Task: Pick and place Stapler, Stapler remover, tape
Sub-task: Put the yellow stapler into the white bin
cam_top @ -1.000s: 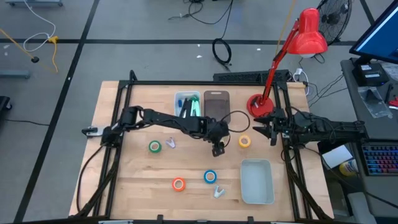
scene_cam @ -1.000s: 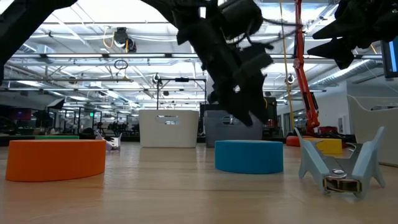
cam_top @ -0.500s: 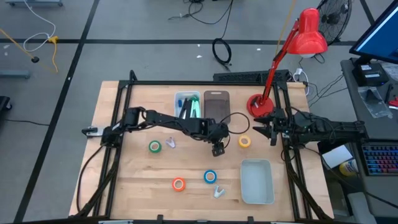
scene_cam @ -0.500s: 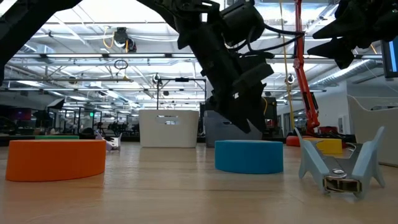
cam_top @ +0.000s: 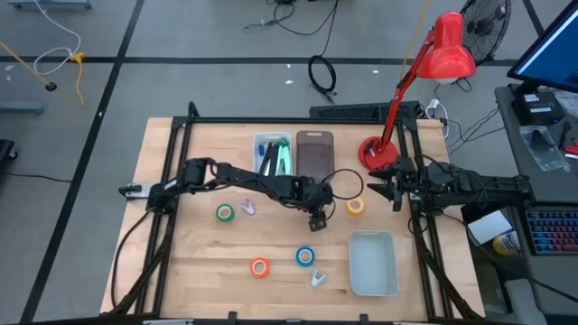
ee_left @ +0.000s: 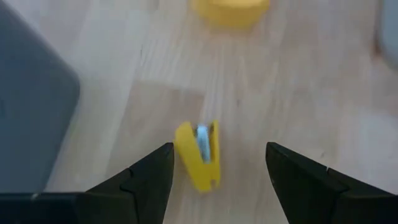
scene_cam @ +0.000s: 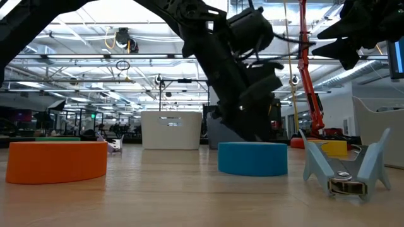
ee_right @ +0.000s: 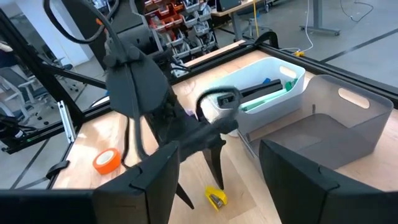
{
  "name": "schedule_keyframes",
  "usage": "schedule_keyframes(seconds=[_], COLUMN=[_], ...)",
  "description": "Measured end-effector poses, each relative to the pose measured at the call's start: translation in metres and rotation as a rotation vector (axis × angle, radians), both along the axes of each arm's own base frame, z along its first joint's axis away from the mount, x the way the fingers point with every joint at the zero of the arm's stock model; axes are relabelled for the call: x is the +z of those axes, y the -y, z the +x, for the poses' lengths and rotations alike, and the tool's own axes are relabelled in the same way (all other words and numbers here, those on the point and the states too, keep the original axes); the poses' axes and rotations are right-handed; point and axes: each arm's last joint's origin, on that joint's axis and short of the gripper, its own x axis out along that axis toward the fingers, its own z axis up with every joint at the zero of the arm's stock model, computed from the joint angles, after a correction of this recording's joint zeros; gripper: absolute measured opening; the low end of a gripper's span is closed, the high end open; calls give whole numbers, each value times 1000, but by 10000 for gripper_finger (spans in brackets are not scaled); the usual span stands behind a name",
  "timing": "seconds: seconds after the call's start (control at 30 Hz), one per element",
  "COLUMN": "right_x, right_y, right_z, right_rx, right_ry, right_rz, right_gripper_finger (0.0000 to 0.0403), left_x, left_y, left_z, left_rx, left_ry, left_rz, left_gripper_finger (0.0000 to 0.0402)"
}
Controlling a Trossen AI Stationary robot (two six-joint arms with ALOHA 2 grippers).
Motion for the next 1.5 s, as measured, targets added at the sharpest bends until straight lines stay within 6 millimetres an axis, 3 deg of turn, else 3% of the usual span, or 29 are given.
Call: schedule_keyframes(seconds=[0.33,0.43,0.8,1.07,1.23,1.5], right_x=[0,0,0,0,0,0], right_y=[0,0,0,0,0,0], right_z=[0,0,0,0,0,0], right_rx=[-2,-2,-4,-5,-5,-3], right_ry=[1,1,2,3,2,1], right_rz=[9,10,17,24,24,24], right_gripper_finger=[212,212,212,212,212,212], left_x=[-8,-8,-8,-7,11,88], left_y=[1,3,19,20,21,15], left_z=[0,0,-1,-1,-4,-14], left_rx=[32,50,38,52,47,85], left_ry=[-24,-21,-19,-20,1,166], left_rz=[5,9,-21,-64,-84,-3], left_gripper_finger=[244,214,45,44,44,44])
